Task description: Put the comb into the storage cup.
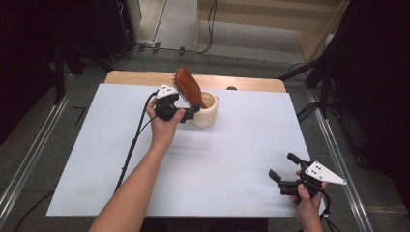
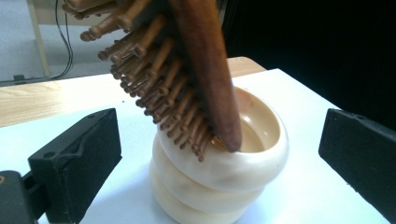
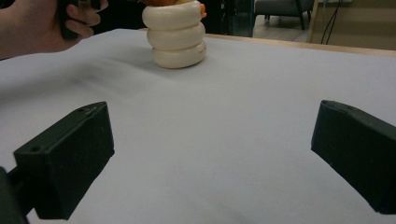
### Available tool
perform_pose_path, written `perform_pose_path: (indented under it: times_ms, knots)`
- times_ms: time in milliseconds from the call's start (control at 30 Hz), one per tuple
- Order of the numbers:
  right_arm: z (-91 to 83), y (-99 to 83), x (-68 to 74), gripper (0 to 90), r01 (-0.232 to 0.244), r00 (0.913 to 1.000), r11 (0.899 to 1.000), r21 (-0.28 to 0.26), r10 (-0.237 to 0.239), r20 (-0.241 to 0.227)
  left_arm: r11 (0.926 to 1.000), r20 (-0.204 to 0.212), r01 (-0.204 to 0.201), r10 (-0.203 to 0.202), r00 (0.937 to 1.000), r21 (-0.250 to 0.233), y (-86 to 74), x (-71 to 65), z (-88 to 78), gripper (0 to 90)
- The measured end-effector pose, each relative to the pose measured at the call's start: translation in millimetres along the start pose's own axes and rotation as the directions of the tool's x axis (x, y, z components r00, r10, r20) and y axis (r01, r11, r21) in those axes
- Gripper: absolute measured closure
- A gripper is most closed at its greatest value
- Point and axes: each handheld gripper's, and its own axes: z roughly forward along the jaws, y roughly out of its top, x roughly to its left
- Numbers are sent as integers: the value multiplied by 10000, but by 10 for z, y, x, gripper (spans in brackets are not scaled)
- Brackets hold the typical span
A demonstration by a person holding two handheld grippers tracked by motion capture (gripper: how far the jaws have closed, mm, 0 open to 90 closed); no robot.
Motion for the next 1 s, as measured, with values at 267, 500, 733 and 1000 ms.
perform_pose_path:
  times_ms: [267,500,733,1000]
  knots:
    - [2,0,0,0,33,10000,10000,15,-33,23,9996,93,-258,259,9996,-97,-54,-43,-115,0]
    - [4,0,1,0,38,10000,10000,6,-38,20,9986,192,-458,463,9987,-262,-97,-95,-242,0]
    - [4,0,1,0,52,10000,10000,8,-52,22,9976,355,-571,586,9977,-393,-149,-130,-374,0]
    - [3,0,-2,0,27,10000,10000,-14,-27,24,9961,458,-630,659,9968,-620,-201,-153,-540,0]
